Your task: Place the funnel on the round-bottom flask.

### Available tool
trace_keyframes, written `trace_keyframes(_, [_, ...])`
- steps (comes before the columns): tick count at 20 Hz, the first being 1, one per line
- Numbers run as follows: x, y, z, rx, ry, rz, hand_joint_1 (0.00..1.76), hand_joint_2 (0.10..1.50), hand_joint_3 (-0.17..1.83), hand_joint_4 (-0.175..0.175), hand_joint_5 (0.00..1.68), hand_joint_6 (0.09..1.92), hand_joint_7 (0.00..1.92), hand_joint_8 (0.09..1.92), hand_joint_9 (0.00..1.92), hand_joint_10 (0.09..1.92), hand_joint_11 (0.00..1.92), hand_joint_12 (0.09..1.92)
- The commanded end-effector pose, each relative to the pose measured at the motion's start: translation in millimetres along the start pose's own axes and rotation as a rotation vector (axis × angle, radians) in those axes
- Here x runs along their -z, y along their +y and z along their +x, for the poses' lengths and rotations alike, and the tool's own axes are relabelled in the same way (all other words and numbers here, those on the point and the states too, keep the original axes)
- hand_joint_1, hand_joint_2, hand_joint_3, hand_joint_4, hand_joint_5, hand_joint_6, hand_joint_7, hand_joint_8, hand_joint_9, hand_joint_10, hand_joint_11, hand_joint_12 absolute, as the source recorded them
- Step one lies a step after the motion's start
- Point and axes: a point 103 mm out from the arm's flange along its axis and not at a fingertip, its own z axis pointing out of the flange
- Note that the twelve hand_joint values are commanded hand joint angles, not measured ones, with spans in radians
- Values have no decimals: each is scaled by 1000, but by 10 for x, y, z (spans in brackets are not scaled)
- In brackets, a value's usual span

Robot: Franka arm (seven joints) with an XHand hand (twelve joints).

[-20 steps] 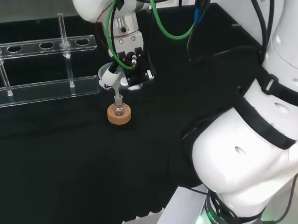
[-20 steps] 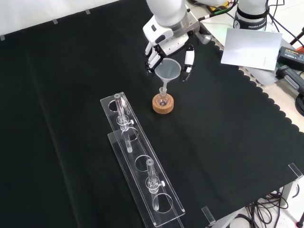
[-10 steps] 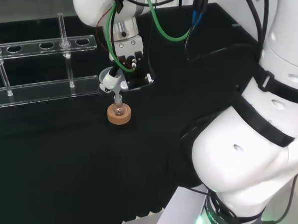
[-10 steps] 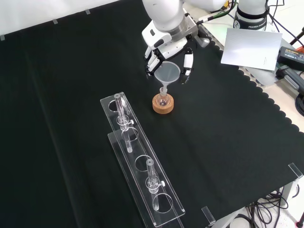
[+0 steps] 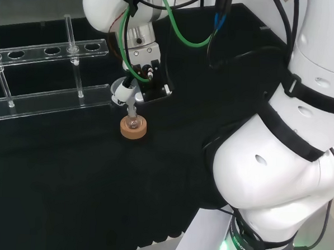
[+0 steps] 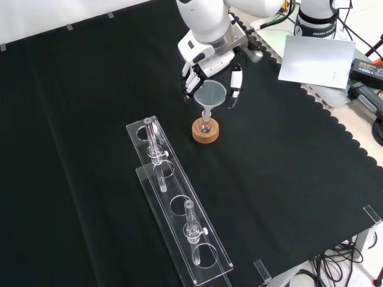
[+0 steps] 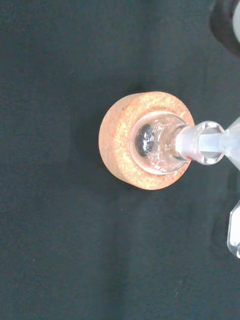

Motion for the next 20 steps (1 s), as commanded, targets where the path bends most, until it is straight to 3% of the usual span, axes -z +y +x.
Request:
trace_keyframes(1, [-93, 61, -26, -2, 13, 18, 779, 757, 480, -60, 593, 646, 774, 818, 1053, 574, 687, 1197])
trace_keyframes(20, [-165, 76, 1, 6, 8, 28, 749, 757, 476, -66, 500, 620, 632, 830, 905, 598, 627, 1239])
